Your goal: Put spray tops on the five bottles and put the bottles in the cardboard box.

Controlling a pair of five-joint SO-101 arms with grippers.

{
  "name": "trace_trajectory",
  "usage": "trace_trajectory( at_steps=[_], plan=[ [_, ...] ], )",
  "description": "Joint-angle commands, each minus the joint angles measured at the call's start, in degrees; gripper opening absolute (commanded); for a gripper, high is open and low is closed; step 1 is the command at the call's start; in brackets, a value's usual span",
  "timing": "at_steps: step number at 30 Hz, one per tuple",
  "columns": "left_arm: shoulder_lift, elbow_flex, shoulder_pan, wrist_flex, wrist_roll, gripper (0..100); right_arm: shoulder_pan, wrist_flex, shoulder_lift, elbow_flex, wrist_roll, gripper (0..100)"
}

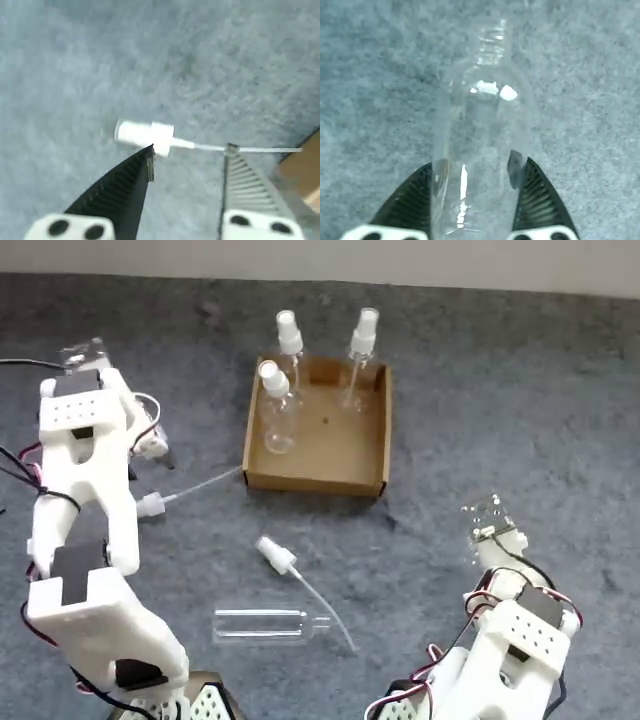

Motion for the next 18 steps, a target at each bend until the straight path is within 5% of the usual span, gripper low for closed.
trace_trajectory(
  at_steps=[1,18],
  plan=[
    [-0.48,-7.08,4.0,8.7,12.84,22,-0.57,-0.75,-1.1,-0.66,0.44,0.6],
    [15.87,-3.91,6.55,8.88,17.93,22,-0.48,-0.75,-1.1,-0.66,0.35,0.6]
  ],
)
